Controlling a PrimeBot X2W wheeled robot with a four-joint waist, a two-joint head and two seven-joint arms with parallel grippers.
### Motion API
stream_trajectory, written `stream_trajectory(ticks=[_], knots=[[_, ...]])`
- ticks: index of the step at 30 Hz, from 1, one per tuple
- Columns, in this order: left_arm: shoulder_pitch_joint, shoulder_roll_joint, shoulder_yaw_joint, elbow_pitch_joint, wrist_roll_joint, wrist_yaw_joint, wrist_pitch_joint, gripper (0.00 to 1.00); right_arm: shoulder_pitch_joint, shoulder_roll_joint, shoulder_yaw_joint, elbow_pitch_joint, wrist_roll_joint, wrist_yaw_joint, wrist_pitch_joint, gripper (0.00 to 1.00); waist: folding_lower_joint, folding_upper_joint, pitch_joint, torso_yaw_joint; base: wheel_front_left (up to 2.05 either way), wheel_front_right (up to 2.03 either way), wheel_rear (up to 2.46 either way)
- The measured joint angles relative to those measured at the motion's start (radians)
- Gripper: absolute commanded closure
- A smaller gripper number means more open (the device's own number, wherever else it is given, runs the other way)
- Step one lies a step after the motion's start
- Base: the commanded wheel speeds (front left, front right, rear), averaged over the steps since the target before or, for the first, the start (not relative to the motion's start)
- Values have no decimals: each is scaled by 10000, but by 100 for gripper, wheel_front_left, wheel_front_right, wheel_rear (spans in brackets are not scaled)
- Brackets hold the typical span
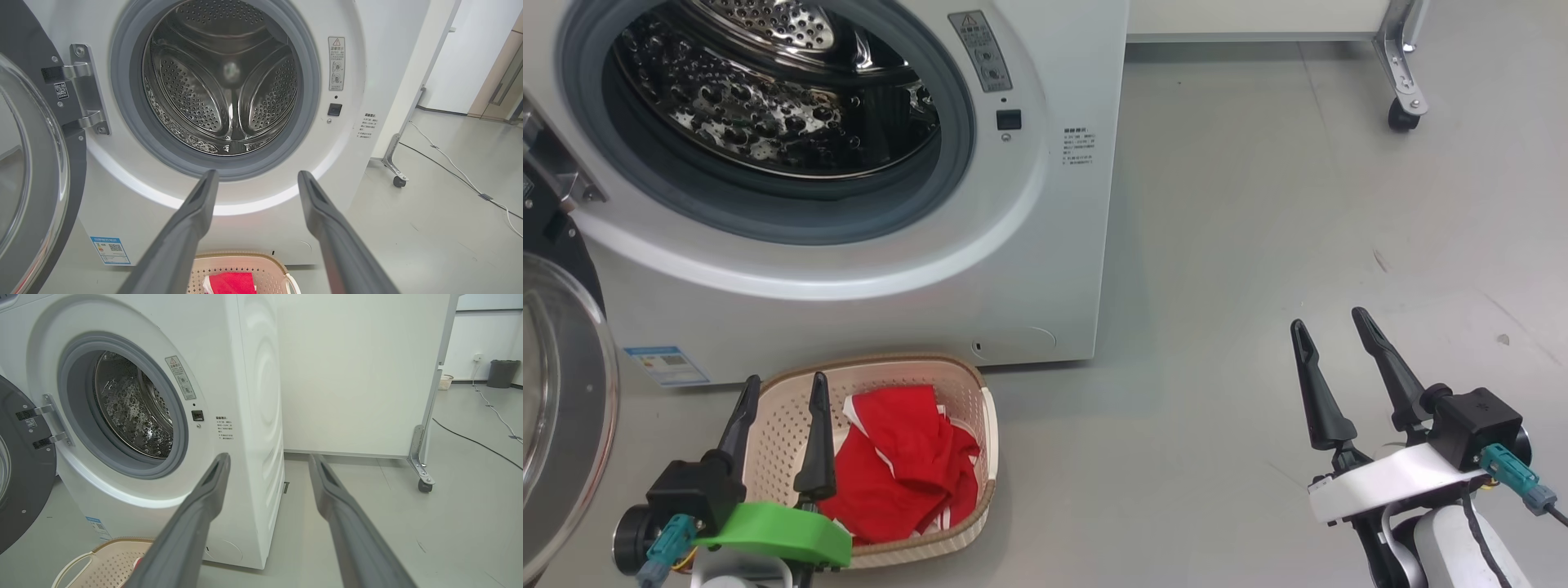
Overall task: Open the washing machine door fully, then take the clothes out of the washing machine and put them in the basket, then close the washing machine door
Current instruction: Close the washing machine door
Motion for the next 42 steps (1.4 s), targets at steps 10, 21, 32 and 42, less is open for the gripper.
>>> stream_trajectory(ticks=[10, 21, 32, 42], knots=[[5, 0, -59, -67, 104, 0, 0, 0, 0, -2, 67, 13, 0, -2, 0, 0, 0, 0, -25, 10, -112, 112, 0], [8, 0, -63, -113, 119, 0, 0, 0, 0, -4, 86, 27, 0, -2, 0, 0, 0, 0, -45, 11, -68, 68, 0], [12, 2, -59, -125, 142, 90, 0, 0, -3, -4, 52, 25, 0, -2, 0, 0, 0, 0, 55, 50, -54, 55, -1], [12, 4, -59, -161, 148, 104, 0, 0, -5, 0, 29, 23, 2, -2, 0, 0, 0, 0, 135, 58, -39, 39, 0]])
